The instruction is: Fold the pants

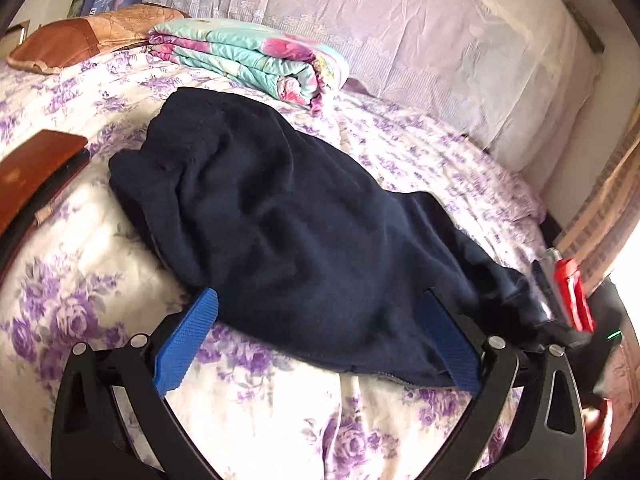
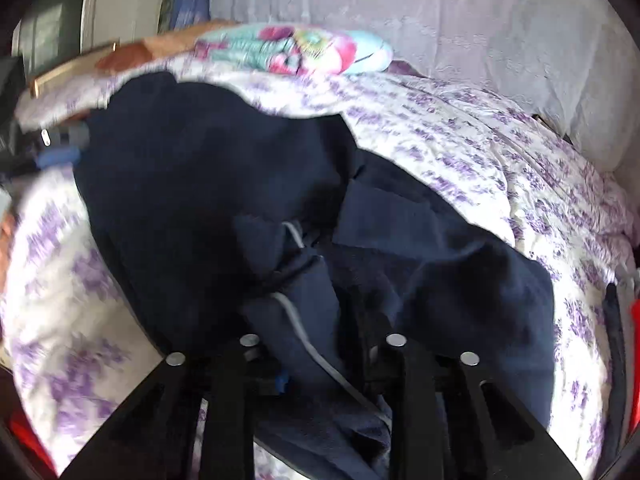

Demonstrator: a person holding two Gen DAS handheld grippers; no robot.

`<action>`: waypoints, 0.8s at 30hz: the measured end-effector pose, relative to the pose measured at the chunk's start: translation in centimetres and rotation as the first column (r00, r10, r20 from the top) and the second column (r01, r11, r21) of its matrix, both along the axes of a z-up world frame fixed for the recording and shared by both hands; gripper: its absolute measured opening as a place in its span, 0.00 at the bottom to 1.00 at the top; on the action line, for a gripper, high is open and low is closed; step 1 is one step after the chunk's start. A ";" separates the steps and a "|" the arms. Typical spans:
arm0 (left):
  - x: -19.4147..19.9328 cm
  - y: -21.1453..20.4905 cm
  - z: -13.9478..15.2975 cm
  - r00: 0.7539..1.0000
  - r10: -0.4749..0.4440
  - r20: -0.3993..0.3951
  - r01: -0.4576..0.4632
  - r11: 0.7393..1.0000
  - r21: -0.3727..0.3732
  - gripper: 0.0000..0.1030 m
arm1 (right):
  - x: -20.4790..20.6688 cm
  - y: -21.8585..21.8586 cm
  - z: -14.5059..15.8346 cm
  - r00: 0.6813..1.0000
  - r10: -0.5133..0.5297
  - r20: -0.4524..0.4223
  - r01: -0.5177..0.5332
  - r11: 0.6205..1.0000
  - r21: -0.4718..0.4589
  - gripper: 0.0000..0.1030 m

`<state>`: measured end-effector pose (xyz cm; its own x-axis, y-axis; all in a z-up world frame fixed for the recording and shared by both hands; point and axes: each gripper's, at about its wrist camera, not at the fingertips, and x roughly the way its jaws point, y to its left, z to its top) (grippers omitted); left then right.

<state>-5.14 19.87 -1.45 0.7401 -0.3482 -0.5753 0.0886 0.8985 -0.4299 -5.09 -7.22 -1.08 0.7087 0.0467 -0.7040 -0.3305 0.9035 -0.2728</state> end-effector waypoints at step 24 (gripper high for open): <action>-0.8 -3.6 -0.8 0.998 0.062 -0.004 -0.059 0.956 0.287 0.96 | 1.4 -3.7 3.0 0.996 -0.079 -0.031 0.083 0.984 0.160 0.42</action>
<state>-5.95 16.26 -2.20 0.7467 -0.1225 -0.6537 0.0266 0.9876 -0.1546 -3.70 -10.88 1.94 0.6971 0.1041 -0.7094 -0.2591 0.9591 -0.1138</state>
